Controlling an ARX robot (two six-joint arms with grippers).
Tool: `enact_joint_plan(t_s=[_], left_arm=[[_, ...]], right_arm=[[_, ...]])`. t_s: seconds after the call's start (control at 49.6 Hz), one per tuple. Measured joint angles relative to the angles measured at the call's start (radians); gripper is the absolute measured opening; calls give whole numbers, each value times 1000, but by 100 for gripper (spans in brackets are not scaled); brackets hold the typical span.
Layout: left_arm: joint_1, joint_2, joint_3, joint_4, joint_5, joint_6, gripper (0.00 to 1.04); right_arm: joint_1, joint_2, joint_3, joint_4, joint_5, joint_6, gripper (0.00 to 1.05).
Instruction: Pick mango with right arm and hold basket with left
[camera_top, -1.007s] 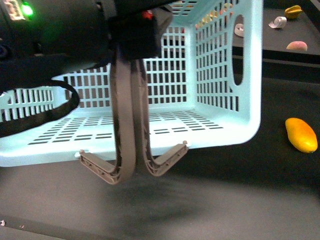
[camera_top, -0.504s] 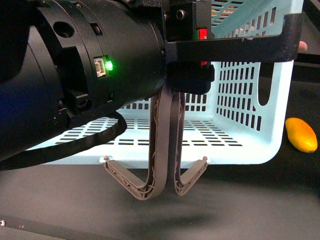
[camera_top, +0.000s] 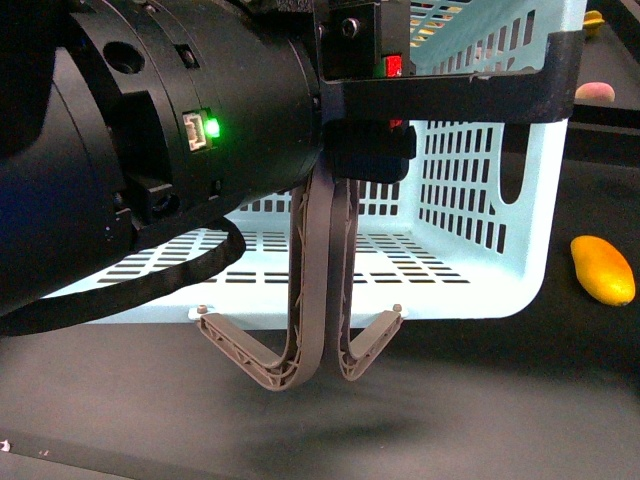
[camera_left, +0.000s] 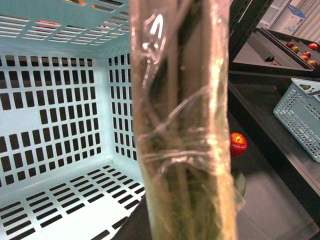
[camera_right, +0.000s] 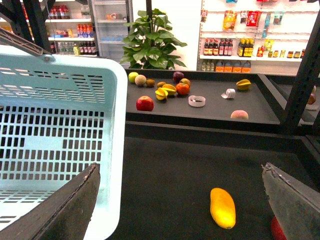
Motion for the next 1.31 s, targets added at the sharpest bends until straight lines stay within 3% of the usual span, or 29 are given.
enact_joint_plan(t_s=[0.826,0.907,0.987,1.108,1.189,1.31], left_arm=[[0,0,0,0,2,1,9],[0,0,0,0,2,1,9],[0,0,0,0,2,3,9],[0,0,0,0,2,3,9],[0,0,0,0,2,3,9],[0,0,0,0,2,3,9]], right_arm=[[0,0,0,0,0,0,97],[39,72,17,-21,195,-54,97],[-50,257,19,106,193,-86,97],[-242,639,43,439,24,-118,97],[-304,890,79,631,-10,-126,97],[-340,1170,141,784,-24,-133,97]])
